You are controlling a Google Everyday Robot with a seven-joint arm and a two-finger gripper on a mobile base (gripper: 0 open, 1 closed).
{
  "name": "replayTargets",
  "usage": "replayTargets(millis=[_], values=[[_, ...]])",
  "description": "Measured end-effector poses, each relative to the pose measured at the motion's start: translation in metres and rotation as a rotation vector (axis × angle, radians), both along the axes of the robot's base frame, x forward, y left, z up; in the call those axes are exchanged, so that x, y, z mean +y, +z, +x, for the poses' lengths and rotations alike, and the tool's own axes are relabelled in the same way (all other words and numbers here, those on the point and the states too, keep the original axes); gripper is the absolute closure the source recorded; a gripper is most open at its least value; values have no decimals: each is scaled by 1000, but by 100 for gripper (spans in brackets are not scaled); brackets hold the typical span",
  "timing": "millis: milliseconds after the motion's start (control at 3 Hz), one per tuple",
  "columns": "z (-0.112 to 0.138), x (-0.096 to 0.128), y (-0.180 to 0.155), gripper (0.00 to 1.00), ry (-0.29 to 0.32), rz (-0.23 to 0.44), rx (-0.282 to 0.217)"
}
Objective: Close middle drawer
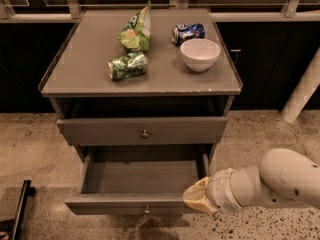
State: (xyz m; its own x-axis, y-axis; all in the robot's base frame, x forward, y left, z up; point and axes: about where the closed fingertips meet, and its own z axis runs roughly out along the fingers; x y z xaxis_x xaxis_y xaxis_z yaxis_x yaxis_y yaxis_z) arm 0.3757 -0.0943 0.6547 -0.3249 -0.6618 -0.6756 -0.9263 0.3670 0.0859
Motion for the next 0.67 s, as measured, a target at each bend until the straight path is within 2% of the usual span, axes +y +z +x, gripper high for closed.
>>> replayTargets(millis=[333,667], values=[[1,-13,-24,100,-42,38,15],[9,-34,-75,100,-96,104,21]])
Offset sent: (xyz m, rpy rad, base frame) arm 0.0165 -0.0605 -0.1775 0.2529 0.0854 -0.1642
